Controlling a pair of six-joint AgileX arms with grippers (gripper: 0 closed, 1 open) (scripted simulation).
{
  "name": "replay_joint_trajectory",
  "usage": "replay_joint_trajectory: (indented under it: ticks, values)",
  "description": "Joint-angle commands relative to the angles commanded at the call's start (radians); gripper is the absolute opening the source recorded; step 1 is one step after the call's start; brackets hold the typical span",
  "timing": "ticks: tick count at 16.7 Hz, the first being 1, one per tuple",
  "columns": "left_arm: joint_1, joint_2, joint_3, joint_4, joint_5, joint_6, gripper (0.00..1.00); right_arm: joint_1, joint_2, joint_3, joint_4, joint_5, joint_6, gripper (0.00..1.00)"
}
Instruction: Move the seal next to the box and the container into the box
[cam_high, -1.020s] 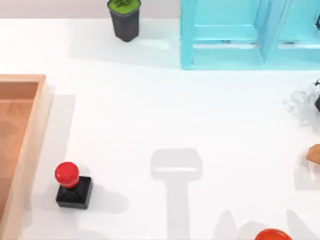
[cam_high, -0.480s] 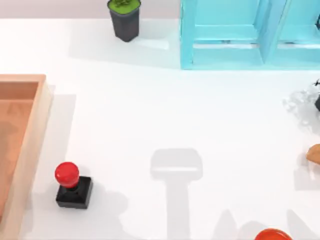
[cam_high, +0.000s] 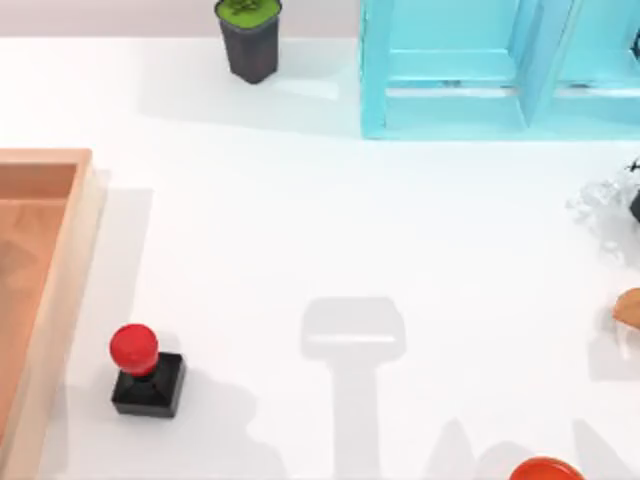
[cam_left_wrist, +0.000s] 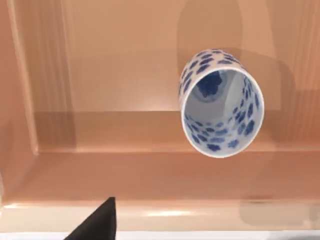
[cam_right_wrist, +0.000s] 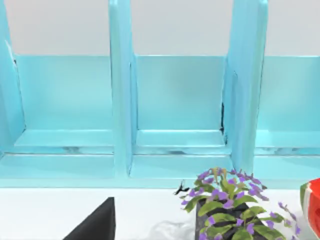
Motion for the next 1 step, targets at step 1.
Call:
replay_joint_trajectory:
  ticks: [1]
  values:
    - [0.001,-0.001,0.001,-0.004,0.001,0.001,1.00,0.000,0.000,0.000,0.000,0.000,0.000,1.00]
